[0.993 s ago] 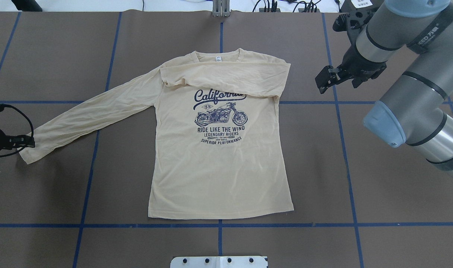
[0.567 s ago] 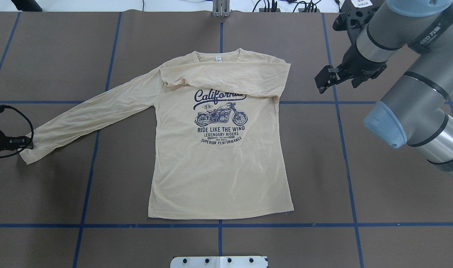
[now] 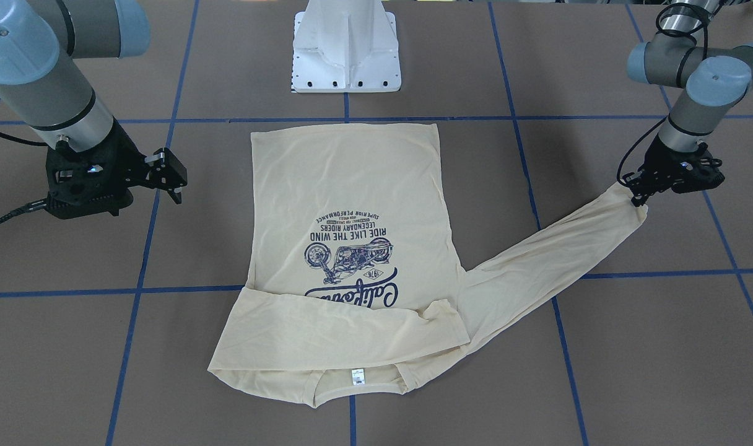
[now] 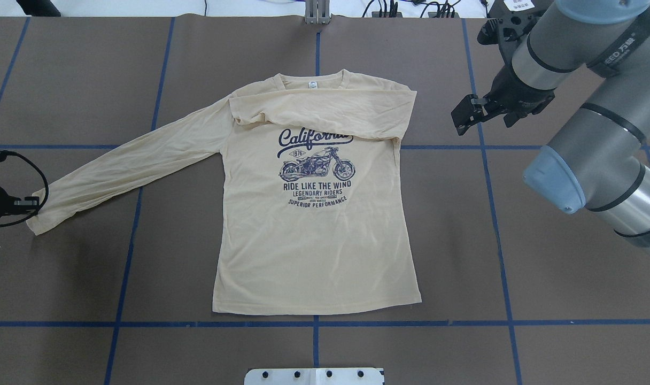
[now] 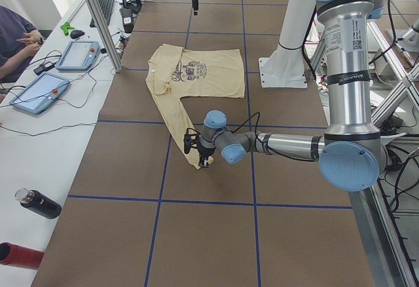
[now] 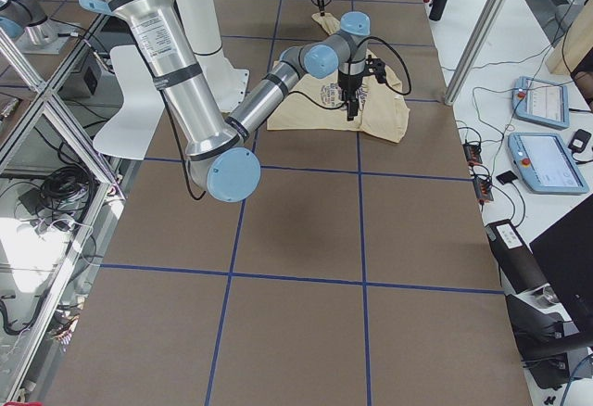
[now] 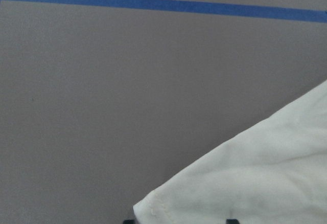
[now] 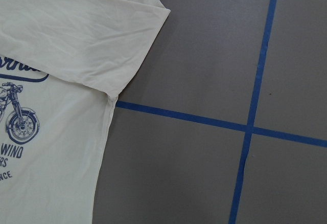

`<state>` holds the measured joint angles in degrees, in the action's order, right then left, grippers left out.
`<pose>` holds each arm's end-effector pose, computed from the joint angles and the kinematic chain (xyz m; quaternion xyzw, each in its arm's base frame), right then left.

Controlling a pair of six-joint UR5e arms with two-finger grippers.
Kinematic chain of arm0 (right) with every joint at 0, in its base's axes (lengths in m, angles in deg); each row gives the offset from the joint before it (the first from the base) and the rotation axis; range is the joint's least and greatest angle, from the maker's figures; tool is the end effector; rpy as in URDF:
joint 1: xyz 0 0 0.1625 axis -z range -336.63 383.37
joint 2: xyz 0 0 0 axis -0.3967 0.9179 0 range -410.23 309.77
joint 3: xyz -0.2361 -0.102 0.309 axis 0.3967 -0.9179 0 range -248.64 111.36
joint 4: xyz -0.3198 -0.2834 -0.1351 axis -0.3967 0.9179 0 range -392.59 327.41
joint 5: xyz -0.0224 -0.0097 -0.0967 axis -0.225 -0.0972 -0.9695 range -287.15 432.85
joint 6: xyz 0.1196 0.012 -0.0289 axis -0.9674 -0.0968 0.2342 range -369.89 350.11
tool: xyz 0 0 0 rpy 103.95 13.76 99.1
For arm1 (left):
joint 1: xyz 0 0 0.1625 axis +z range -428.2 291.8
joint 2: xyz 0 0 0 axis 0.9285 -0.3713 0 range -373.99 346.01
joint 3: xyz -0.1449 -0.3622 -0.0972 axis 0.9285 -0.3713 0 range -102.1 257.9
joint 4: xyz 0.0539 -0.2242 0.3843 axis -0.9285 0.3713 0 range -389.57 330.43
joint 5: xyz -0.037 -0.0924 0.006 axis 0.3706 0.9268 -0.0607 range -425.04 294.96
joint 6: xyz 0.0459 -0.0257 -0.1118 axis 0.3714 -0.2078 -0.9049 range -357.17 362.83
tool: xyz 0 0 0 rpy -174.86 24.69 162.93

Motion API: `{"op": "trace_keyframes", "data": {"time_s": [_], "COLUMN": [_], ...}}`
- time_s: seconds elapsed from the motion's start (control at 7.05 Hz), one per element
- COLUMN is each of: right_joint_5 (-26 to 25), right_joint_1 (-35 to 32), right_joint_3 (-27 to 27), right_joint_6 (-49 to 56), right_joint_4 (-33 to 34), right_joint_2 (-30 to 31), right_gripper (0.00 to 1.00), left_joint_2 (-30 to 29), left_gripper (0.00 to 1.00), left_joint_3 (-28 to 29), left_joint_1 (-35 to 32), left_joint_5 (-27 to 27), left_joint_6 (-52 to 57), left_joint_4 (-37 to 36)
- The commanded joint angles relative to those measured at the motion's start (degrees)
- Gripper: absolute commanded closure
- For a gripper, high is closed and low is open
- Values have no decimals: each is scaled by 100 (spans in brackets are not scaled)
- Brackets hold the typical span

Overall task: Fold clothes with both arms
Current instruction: 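Grasp the other sleeve cuff with the left gripper and lift it over the shirt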

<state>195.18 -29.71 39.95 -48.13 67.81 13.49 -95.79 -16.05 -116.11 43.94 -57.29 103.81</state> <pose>-0.3202 -0.5381 0.2508 0.0633 -0.3842 -0.0720 0.9183 0.2799 -0.4486 0.6199 0.0865 0.3546 -0.0911 0.9265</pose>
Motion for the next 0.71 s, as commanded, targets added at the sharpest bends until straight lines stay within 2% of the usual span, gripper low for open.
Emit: {"op": "trace_keyframes", "data": {"time_s": [0.0, 0.28, 0.57], "right_joint_5": [1, 35, 88], "right_joint_1": [0, -17, -122], "right_joint_3": [-13, 30, 127], "right_joint_6": [9, 44, 79], "right_joint_4": [-4, 5, -3], "right_joint_2": [35, 166, 359], "right_gripper": [0, 0, 0], "left_joint_2": [49, 50, -517], "left_gripper": [100, 100, 100], "left_joint_3": [-279, -780, -835], "left_joint_1": [-26, -235, -797], "left_joint_5": [97, 946, 1772], "left_joint_6": [-26, -26, -35], "left_joint_4": [-39, -48, -66]}}
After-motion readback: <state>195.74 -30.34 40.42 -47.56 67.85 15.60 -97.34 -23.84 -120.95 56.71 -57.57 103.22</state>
